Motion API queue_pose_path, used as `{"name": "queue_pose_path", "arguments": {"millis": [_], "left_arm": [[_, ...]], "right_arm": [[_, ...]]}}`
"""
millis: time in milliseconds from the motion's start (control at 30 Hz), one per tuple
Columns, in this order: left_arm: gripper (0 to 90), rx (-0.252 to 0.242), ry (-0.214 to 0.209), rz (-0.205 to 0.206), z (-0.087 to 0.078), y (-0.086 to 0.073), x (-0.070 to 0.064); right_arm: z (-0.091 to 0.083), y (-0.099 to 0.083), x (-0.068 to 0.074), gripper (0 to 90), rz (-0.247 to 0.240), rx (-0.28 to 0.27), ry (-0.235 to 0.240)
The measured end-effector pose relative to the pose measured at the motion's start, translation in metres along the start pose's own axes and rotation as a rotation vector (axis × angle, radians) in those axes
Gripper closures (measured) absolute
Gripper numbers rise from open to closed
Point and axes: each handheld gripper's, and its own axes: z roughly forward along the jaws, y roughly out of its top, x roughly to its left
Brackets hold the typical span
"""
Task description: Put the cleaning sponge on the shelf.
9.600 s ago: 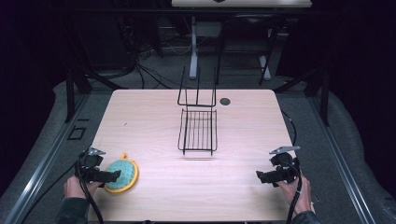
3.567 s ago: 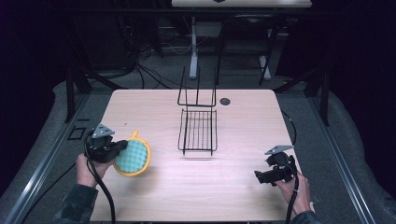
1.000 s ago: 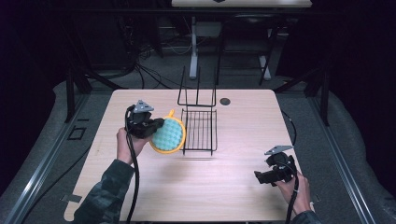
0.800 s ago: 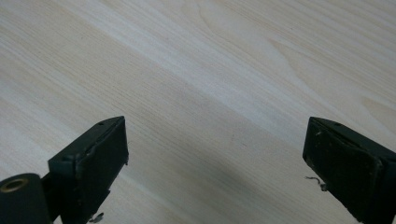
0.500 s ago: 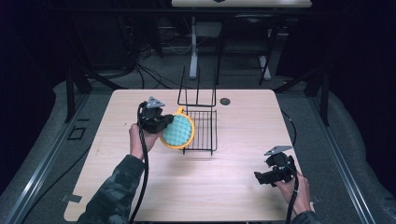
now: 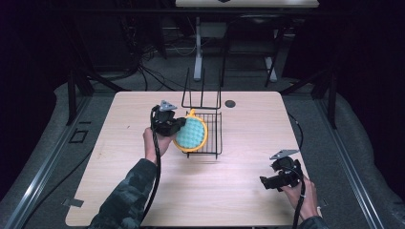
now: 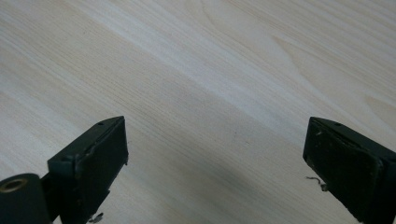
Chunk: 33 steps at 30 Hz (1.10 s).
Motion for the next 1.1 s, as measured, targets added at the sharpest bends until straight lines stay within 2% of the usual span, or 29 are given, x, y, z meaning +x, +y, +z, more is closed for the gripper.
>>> {"name": "queue_pose_path", "arguments": {"millis": [333,400,500,633,800,1100], "left_arm": [[87.8,-0.004,0.009,-0.027,0.016,-0.006,-0.001],[87.8,0.004,0.011,-0.017,0.017,-0.006,-0.001],[87.8,-0.004,0.016,-0.039,0.023,-0.009,-0.002],[87.8,-0.003,0.024,-0.041,0.029,-0.011,-0.001],[87.8,-0.002,0.032,-0.053,0.043,-0.014,-0.004],[87.8,-0.008,0.039,-0.072,0.057,-0.017,-0.009]], "right_arm": [[-0.001,0.0,0.0,6.1,0.0,-0.002,-0.002],[-0.001,0.0,0.0,6.1,-0.001,-0.003,-0.002],[-0.001,0.0,0.0,6.1,0.004,0.0,0.0],[0.0,-0.001,0.0,6.1,0.004,-0.002,-0.001],[0.0,-0.001,0.001,6.1,0.003,-0.002,0.001],[0.0,-0.001,0.001,6.3,0.0,-0.004,0.003]]}}
